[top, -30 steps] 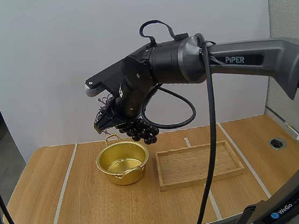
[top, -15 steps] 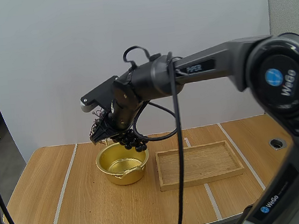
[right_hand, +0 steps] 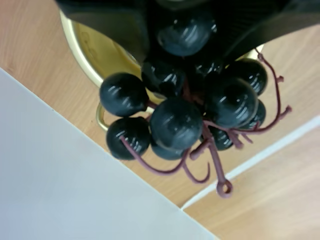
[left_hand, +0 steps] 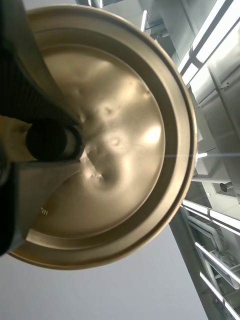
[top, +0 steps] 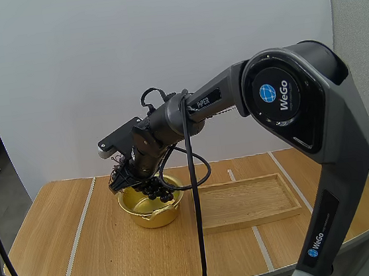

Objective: Open the pot, put the grape inside, and close it

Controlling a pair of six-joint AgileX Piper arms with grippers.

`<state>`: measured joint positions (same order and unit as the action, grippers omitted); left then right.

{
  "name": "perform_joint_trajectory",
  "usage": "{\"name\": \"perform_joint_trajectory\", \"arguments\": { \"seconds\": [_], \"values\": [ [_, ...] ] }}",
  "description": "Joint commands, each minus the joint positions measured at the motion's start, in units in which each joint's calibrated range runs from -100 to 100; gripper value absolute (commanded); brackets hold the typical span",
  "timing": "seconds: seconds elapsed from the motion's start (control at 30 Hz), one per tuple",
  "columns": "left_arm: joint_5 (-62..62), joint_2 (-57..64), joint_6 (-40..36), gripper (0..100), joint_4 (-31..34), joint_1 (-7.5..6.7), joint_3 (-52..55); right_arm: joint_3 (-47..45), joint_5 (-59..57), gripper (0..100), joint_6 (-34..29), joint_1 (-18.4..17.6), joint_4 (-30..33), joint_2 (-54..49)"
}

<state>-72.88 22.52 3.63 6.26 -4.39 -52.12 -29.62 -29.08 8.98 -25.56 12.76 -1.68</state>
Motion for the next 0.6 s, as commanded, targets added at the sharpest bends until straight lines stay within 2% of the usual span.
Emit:
{"name": "perform_joint_trajectory", "arguments": {
  "seconds": [0.0, 0.3, 0.57],
  "values": [
    [2.0, 0.0, -0.6, 0, 0.7, -0.08, -0.3, 0.5, 4.1, 0, 0.2, -0.1, -1.5, -0.1],
    [2.0, 0.0, -0.6, 0, 0.7, -0.08, -0.3, 0.5, 3.2, 0, 0.2, -0.1, -1.8, 2.8],
    [2.0, 0.0, -0.6, 0, 0.7, -0.08, -0.3, 0.5, -6.5, 0, 0.3, 1.2, -2.6, 4.7]
  ]
}}
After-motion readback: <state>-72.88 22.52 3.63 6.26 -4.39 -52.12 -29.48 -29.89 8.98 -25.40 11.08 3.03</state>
